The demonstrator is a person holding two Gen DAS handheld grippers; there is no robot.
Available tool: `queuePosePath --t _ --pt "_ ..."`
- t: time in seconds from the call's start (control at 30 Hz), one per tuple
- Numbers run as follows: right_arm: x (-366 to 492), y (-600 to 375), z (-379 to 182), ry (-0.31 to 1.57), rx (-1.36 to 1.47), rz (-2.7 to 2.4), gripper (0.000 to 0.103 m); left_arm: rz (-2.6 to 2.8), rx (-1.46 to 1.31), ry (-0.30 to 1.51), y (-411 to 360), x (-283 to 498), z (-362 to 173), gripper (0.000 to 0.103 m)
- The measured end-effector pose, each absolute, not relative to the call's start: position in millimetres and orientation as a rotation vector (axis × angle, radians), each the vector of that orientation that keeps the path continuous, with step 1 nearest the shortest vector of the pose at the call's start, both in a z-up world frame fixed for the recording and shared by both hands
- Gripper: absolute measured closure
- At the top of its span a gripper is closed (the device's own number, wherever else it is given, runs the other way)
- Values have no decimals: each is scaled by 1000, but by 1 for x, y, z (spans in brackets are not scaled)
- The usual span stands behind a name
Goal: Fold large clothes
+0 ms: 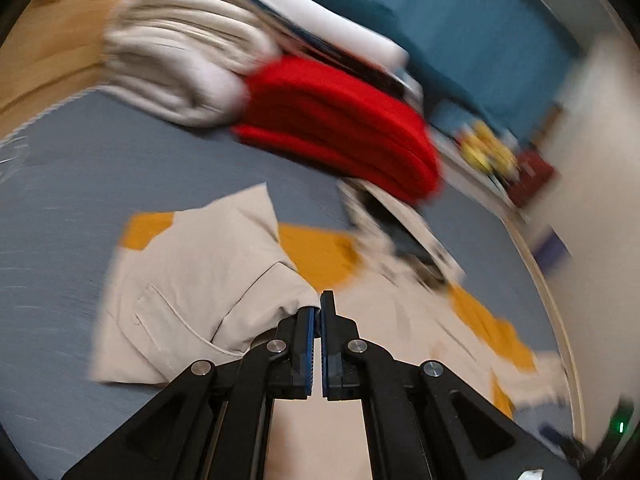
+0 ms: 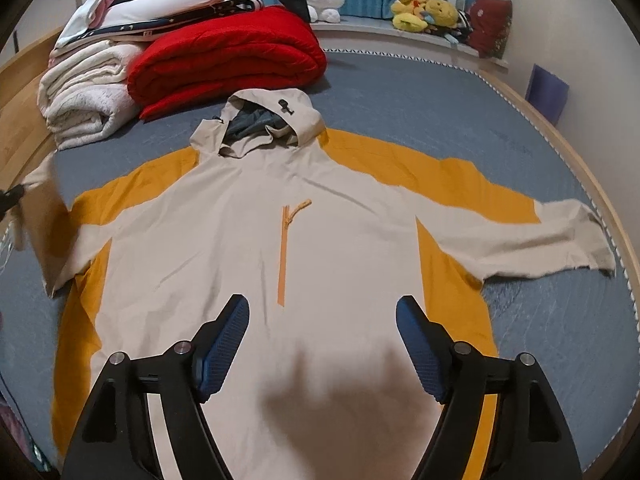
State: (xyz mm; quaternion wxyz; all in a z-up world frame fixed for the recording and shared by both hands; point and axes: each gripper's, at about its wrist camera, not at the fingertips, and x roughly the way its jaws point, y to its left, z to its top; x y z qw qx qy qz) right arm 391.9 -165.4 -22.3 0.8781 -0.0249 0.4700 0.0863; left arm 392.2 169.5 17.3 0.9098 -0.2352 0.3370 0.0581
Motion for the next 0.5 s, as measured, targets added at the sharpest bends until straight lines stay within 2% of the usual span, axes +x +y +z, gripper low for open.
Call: queuePosePath --t 0.13,0.17,0.23,0.3,0.33,0.43,0.5 --pt "388 -173 -25 986 -32 161 28 -64 -484 846 99 421 -13 102" --pt "389 -174 -25 991 -26 163 33 -92 -473 889 85 425 -21 102" --pt "391 -178 -24 995 -9 170 50 -116 -435 974 62 437 -35 98" --pt "396 -180 -21 998 8 182 82 -104 -449 1011 61 440 -37 91" --pt "397 -181 -20 999 16 191 87 -104 -477 1029 66 438 -36 84" --pt "403 -182 -12 983 53 229 88 -126 -582 1085 83 413 -27 72" --pt "406 -182 -7 973 82 258 87 -87 -627 1131 99 397 -22 68"
